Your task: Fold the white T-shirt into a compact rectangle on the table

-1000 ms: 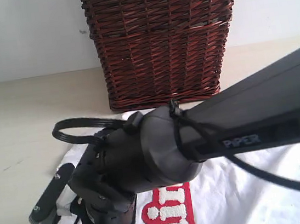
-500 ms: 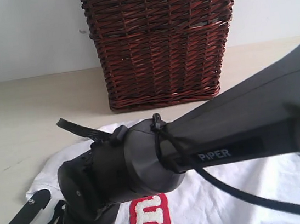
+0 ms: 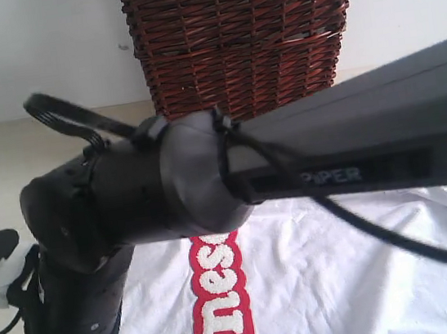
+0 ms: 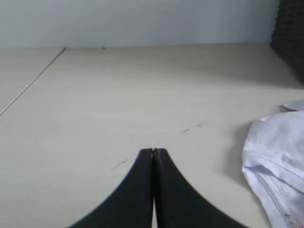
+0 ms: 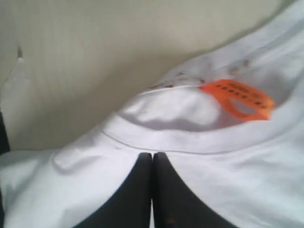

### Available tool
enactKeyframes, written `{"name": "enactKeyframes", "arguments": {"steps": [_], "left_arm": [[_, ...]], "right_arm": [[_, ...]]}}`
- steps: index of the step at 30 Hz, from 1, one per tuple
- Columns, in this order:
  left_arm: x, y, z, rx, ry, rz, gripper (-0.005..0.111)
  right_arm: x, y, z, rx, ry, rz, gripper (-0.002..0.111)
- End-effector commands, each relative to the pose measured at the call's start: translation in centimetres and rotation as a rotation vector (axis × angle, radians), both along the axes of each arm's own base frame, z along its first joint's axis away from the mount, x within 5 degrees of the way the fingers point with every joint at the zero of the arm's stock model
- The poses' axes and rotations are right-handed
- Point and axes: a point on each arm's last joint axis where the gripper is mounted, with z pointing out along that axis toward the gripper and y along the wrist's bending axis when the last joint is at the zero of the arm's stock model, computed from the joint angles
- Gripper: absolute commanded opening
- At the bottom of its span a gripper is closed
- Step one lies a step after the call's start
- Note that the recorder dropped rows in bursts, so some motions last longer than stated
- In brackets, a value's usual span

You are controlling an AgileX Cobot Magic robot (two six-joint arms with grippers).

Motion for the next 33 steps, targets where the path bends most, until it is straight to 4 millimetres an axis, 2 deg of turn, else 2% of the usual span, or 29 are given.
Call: {"name": "enactKeyframes", "arguments": {"steps": [1, 6, 9, 12, 15, 17, 19, 25, 33], "left_arm": [[0.0, 0.0, 0.1, 0.0, -0.015, -0.007, 0.0], [0.0, 0.0, 0.1, 0.0, -0.015, -0.007, 0.0], [0.0, 0.0, 0.1, 0.0, -0.015, -0.007, 0.0], [0.0, 0.0, 0.1, 0.0, -0.015, -0.007, 0.0], [0.0, 0.0, 0.1, 0.0, -0.015, -0.007, 0.0], [0.0, 0.0, 0.1, 0.0, -0.015, -0.007, 0.0], [0.0, 0.0, 0.1, 0.0, -0.015, -0.007, 0.0], [0.0, 0.0, 0.1, 0.0, -0.015, -0.007, 0.0], [0.0, 0.0, 0.1, 0.0, -0.015, -0.007, 0.0]], "right_arm": [[1.0, -2.1, 4.8, -0.01, -0.204, -0.072, 0.0], [1.9, -6.2, 8.9, 0.015, -0.299, -0.155, 0.0], [3.3, -10.1, 10.7, 0.036, -0.317, -0.245, 0.0], [4.5, -14.3, 11.8, 0.061, -0.336, -0.353, 0.0], [4.1, -17.9, 12.4, 0.081, -0.356, -0.419, 0.0], [3.4, -19.6, 12.7, 0.101, -0.371, -0.444, 0.0], [2.6, -20.6, 13.5, 0.17, -0.395, -0.469, 0.0], [-0.4, -22.6, 17.7, 0.387, -0.422, -0.482, 0.0], [-4.0, -26.2, 21.3, 0.502, -0.51, -0.459, 0.0]]}}
